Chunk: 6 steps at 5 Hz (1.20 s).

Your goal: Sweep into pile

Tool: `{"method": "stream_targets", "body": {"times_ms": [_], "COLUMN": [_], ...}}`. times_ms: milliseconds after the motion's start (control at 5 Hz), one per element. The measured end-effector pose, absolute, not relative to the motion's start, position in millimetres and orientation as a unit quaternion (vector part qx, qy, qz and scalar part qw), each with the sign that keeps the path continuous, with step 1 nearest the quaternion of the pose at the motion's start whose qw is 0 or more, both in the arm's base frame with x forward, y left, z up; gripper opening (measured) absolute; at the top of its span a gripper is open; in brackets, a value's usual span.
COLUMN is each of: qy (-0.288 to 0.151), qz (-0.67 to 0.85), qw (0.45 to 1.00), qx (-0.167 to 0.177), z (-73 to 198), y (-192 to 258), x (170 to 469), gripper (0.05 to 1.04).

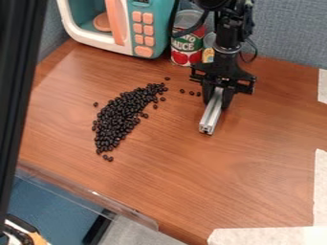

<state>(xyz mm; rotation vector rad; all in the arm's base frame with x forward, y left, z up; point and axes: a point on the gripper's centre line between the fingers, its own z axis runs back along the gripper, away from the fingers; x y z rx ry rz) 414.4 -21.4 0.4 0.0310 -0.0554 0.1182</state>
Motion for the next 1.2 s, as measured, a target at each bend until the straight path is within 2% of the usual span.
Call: {"method": "stream_targets", "body": {"times_ms": [400, 800, 1200], "qy": [-0.033, -0.027, -0.028], "qz": [0.095, 0.152, 0.218], "qw": [0.995, 0.988, 0.976], "qx": [0.016, 0.018, 0.006], "z": [0.2, 1.5, -0.4], "y": [4.1, 50.2, 72.9], "x": [430.6, 426.9, 422.3], "gripper": [0.375, 0.375, 0.375]}}
